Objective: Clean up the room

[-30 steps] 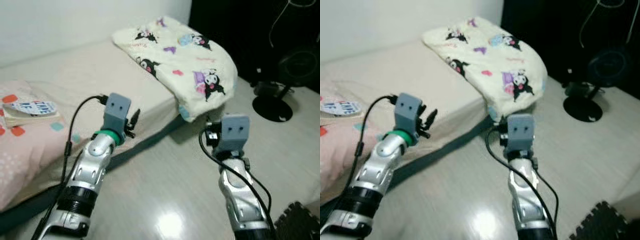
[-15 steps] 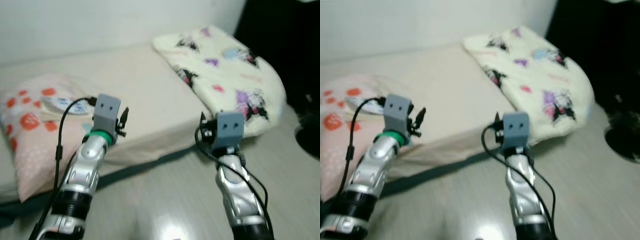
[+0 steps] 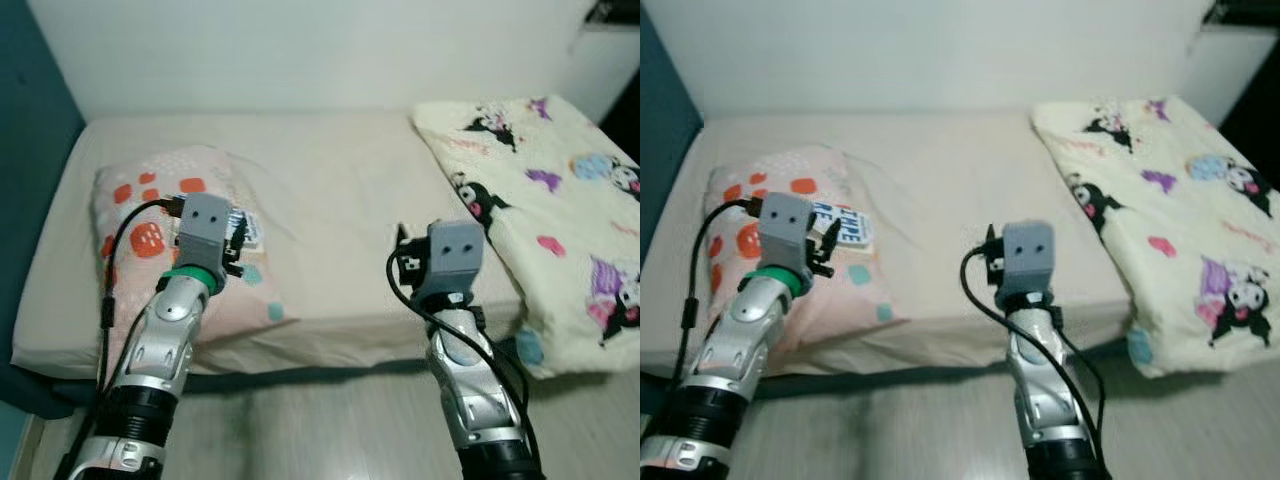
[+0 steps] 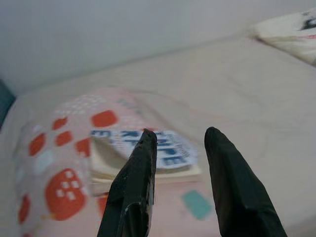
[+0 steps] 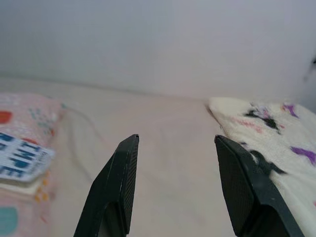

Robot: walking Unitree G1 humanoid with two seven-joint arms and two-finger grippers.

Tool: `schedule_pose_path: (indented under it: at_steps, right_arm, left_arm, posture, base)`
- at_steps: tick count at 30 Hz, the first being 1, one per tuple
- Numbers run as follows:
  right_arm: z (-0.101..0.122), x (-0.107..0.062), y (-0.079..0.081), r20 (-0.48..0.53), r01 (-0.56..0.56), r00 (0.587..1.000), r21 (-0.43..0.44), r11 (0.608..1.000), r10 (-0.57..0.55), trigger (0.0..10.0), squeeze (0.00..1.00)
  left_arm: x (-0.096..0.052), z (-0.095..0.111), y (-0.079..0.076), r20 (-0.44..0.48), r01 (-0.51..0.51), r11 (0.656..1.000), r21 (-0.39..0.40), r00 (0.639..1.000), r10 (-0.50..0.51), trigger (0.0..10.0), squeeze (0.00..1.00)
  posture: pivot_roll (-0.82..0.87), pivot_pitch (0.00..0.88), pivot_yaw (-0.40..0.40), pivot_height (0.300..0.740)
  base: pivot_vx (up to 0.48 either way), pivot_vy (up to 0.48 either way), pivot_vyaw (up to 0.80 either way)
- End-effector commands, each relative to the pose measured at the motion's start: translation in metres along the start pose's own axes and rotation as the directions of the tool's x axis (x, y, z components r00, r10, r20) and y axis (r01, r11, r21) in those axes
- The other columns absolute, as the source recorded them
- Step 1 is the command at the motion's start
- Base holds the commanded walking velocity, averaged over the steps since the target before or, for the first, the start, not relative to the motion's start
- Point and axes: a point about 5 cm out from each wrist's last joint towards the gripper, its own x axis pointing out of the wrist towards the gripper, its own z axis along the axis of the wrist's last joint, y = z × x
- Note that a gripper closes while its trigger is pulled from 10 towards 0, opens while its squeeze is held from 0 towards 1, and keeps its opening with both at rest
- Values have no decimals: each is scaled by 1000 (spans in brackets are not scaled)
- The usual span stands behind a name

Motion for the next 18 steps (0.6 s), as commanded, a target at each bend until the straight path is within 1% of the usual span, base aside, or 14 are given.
schedule_pose_path:
  at_steps: [1,16,18]
  right_arm:
    - [-6,-4,0,-24,6,1000,6,1000,-6,10000,0]
    - [-8,-7,-2,-25,27,999,0,1000,-27,10000,0]
    - [-8,-7,-3,-25,28,999,-2,1000,-28,10000,0]
  left_arm:
    - [-2,-4,1,-18,-5,1000,0,1000,5,10000,0]
    - [2,-4,-1,-27,16,1000,7,1000,-16,10000,0]
    - [2,-4,-1,-33,19,1000,3,999,-18,10000,0]
  posture:
    - [-46,97,57,721]
    - [-57,101,70,721]
    - [-58,104,72,721]
  base:
    - [416,0,0]
    - [407,0,0]
    - [0,0,0]
